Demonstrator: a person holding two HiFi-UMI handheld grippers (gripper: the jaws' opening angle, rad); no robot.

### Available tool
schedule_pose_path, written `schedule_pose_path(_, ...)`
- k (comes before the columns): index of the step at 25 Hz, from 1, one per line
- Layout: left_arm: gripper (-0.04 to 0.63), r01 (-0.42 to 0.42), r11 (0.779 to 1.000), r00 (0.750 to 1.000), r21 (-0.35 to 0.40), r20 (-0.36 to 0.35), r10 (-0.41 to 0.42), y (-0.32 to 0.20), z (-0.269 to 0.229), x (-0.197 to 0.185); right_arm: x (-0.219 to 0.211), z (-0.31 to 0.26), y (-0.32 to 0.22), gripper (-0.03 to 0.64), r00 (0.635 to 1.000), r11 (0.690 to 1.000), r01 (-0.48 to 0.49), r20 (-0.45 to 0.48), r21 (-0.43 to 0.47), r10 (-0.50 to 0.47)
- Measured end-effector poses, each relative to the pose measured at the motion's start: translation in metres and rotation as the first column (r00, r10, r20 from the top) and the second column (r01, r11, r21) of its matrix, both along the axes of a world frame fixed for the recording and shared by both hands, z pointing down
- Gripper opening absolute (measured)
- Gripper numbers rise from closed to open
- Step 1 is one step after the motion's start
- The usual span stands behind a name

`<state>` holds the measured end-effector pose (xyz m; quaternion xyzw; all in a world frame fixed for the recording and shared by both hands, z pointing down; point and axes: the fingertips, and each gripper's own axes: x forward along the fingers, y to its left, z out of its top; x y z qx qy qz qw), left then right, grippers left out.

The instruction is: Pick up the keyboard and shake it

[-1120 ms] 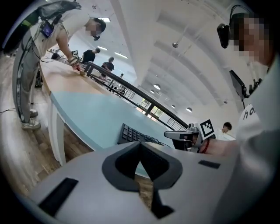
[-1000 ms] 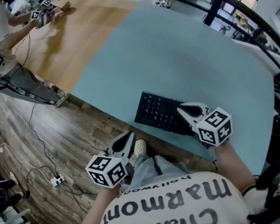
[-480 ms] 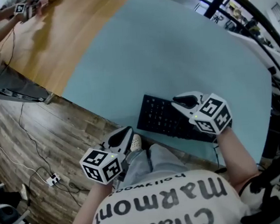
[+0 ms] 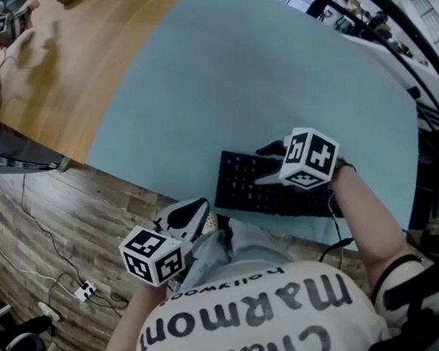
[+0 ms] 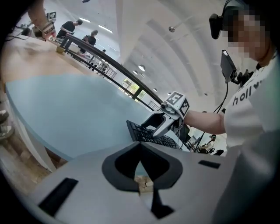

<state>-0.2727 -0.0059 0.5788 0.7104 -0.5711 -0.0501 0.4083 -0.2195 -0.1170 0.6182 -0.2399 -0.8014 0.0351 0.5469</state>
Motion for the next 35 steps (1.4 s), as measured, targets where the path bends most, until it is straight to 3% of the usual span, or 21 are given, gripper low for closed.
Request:
schedule_pose_path(3, 0.003, -0.027, 1.0, 1.0, 0.003, -0.001, 0.027, -0.003, 0.001, -0.003, 0.0, 0.006, 0.004, 0.29, 0.996, 0.998, 0.049, -0.07, -0.041, -0.051)
schedule_pose_path(7, 0.003, -0.047, 0.999, 0.999, 0.016, 0.003, 0.047, -0.007, -0.002, -0.007, 0.003, 0.01, 0.005, 0.29, 0.985, 0.994, 0.044, -0.162, -0.103, -0.06)
schedule_pose_path(13, 0.003, -0.059, 0.998, 0.998, -0.001, 0.012, 0.059, -0.009, 0.003, -0.007, 0.003, 0.013, 0.005, 0.298, 0.97, 0.996, 0.061, -0.23, -0.068, -0.075)
schedule_pose_path(17, 0.005, -0.067, 0.998, 0.997, -0.006, 0.025, 0.067, -0.014, 0.002, -0.004, 0.001, 0.009, 0.005, 0.295, 0.973, 0.995, 0.091, -0.212, -0.028, -0.095)
schedule_pose_path(22, 0.005, -0.075, 0.997, 0.996, -0.002, 0.043, 0.075, -0.017, -0.002, -0.004, 0.001, 0.004, 0.005, 0.278, 0.976, 0.984, 0.15, -0.172, 0.096, -0.132)
schedule_pose_path(28, 0.006, -0.089, 0.996, 0.996, 0.001, 0.03, 0.089, -0.021, 0.0, -0.003, 0.001, 0.003, 0.004, 0.275, 0.98, 0.979, 0.153, -0.147, 0.132, -0.134)
schedule_pose_path(30, 0.056, -0.092, 0.996, 0.995, -0.001, 0.03, 0.092, -0.023, -0.001, -0.004, 0.0, -0.001, 0.005, 0.275, 0.982, 0.976, 0.155, -0.13, 0.151, -0.135)
schedule_pose_path(32, 0.159, -0.115, 0.993, 0.993, 0.0, 0.025, 0.115, -0.025, -0.001, -0.002, 0.0, -0.004, 0.004, 0.273, 0.985, 0.971, 0.152, -0.111, 0.184, -0.133)
schedule_pose_path(35, 0.204, -0.167, 0.986, 0.986, -0.003, 0.031, 0.167, -0.025, 0.001, 0.004, 0.0, -0.011, 0.009, 0.273, 0.988, 0.959, 0.145, -0.08, 0.245, -0.129)
